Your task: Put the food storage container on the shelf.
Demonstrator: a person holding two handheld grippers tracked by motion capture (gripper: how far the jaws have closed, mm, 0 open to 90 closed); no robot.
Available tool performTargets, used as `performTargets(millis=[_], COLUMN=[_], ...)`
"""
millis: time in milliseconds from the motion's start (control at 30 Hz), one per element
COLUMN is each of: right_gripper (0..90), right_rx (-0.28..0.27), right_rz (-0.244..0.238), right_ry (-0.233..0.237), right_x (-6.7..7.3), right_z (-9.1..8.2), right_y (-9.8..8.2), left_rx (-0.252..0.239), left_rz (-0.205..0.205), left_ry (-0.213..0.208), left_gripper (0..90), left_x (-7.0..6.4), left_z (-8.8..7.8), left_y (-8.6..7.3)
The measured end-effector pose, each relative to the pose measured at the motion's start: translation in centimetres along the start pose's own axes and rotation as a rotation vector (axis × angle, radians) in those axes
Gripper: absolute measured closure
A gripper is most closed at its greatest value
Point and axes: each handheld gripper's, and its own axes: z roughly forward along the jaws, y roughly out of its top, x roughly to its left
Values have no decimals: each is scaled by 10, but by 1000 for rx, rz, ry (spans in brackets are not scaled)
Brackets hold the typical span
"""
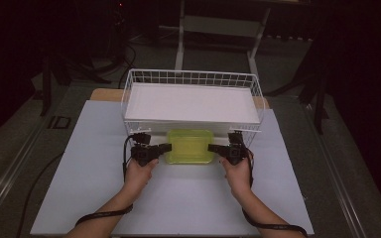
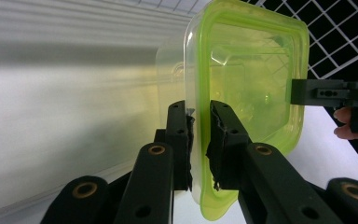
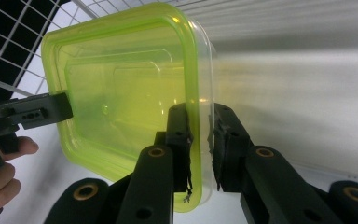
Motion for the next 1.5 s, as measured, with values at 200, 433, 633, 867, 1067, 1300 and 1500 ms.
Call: performTargets(millis=[200, 433, 633, 867, 1067, 1300, 1500], right_gripper=[782, 739, 684, 501, 477, 471, 475], right_rx=[-17, -56, -67, -103, -118, -121, -133], right_rz=[11, -5, 2, -9, -26, -68, -126], right_ry=[-2, -10, -37, -27, -20, -8, -12], right_x=[-2, -3, -6, -7, -2, 6, 17], right_z=[3, 8, 12, 13, 5, -6, -19], right_y=[2, 2, 3, 1, -1, -8, -16], left_rx=[-22, -63, -99, -142, -145, -144, -153], left_rz=[-5, 61, 100, 94, 118, 145, 190], left_ry=[2, 31, 67, 56, 56, 58, 70], left_gripper=[789, 711, 610, 527, 505, 495, 480], left_x=[2, 1, 1, -2, -10, -17, -22], left_z=[2, 8, 13, 10, 0, -16, -34], left_y=[2, 0, -1, -3, -7, -13, -16])
